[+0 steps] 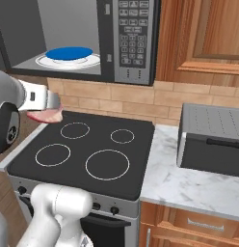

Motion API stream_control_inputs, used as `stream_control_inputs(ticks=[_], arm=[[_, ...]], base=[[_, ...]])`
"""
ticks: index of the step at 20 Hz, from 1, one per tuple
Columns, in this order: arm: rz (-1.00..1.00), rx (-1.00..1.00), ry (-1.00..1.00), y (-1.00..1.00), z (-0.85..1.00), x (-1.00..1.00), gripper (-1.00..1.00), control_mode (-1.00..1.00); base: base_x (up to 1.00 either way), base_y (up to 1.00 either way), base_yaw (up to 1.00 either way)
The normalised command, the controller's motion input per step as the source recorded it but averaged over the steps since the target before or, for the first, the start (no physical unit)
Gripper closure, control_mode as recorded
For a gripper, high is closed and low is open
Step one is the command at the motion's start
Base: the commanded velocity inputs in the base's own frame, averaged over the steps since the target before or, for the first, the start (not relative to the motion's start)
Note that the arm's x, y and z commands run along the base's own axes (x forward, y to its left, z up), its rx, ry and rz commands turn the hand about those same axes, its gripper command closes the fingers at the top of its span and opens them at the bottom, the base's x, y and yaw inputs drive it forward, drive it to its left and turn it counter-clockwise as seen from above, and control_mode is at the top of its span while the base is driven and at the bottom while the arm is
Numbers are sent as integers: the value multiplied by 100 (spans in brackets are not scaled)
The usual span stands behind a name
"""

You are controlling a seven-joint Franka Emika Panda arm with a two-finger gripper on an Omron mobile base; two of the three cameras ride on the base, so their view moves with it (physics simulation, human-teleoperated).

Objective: Transport the steak from the fridge to the microwave and turn on the microwave.

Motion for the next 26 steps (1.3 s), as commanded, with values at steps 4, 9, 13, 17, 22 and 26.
stream_control_inputs(ticks=[4,9,13,17,22,26], arm=[[25,0,-13,20,12,14,100,-100],[25,0,-12,19,15,23,100,-100],[17,0,-1,15,27,24,100,-100],[13,0,-2,14,26,32,100,-100],[8,-1,-6,15,21,36,100,-100],[2,-2,-7,15,20,36,100,-100]], base=[[0,0,0],[0,0,0],[0,0,0],[0,0,0],[0,0,0],[0,0,0]])
